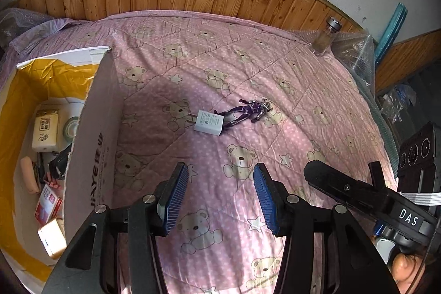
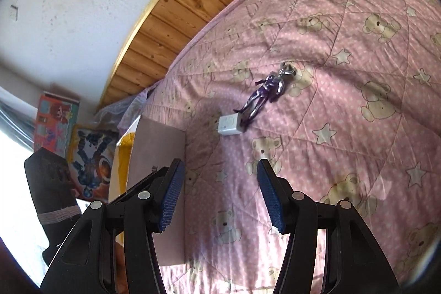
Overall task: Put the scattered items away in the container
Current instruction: 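Grasp the white charger with the left tool while the right tool grasps the purple figure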
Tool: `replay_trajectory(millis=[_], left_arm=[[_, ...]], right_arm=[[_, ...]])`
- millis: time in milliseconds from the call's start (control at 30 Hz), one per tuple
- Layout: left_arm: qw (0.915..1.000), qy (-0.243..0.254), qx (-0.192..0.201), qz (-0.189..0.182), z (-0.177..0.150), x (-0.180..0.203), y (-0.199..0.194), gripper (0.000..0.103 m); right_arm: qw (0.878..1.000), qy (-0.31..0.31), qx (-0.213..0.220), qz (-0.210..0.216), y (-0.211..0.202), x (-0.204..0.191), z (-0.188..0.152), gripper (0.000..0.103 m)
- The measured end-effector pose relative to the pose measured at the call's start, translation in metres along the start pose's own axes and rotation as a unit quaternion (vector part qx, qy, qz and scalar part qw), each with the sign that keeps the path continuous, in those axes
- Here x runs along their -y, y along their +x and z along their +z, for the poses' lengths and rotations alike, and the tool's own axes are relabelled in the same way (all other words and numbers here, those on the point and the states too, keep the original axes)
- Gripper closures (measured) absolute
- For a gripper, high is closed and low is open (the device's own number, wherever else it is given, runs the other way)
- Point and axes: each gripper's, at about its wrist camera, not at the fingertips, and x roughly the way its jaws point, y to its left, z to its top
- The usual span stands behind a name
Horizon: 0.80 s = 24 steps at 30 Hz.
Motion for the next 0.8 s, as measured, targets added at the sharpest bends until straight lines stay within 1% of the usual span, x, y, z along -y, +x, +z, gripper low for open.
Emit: replay_trajectory(millis=[167, 300, 400, 467, 567, 600, 633, 667, 733, 767, 800], left_arm=[[0.9999, -0.002, -0.016, 0.004, 0.02, -0.001, 0.043, 0.052], [0.9995, -0.011, -0.025, 0.014, 0.034, -0.006, 0.078, 0.052], [0.9994, -0.014, -0.027, 0.019, 0.043, -0.008, 0.102, 0.052], [0.9992, -0.015, -0.029, 0.022, 0.046, -0.009, 0.115, 0.052], [0.9989, -0.015, -0.032, 0.031, 0.048, -0.012, 0.133, 0.052], [0.9989, -0.008, -0.024, 0.04, 0.048, -0.012, 0.136, 0.051], [0.9986, -0.002, -0.023, 0.047, 0.048, -0.013, 0.14, 0.05], [0.9983, 0.003, -0.022, 0.053, 0.047, -0.014, 0.143, 0.05], [0.9985, 0.015, -0.014, 0.05, 0.046, -0.017, 0.145, 0.048], [0.9987, 0.022, -0.008, 0.046, 0.046, -0.017, 0.144, 0.05], [0.9985, 0.03, -0.002, 0.046, 0.047, -0.016, 0.143, 0.051]], right_arm=[[1.0, 0.023, 0.001, -0.013, 0.03, 0.018, 0.033, 0.044], [0.998, 0.046, 0.002, -0.037, 0.06, 0.035, 0.058, 0.044], [0.996, 0.058, 0.006, -0.064, 0.082, 0.047, 0.074, 0.044], [0.995, 0.053, -0.004, -0.086, 0.1, 0.052, 0.084, 0.044], [0.993, 0.023, -0.019, -0.115, 0.128, 0.051, 0.096, 0.044], [0.992, 0.0, -0.01, -0.127, 0.132, 0.045, 0.098, 0.043], [0.989, -0.027, -0.012, -0.145, 0.139, 0.037, 0.1, 0.043], [0.987, -0.052, -0.017, -0.153, 0.146, 0.031, 0.101, 0.044], [0.982, -0.09, -0.013, -0.167, 0.155, 0.025, 0.098, 0.056], [0.98, -0.106, -0.003, -0.17, 0.156, 0.023, 0.096, 0.058], [0.979, -0.111, 0.002, -0.169, 0.156, 0.024, 0.095, 0.068]])
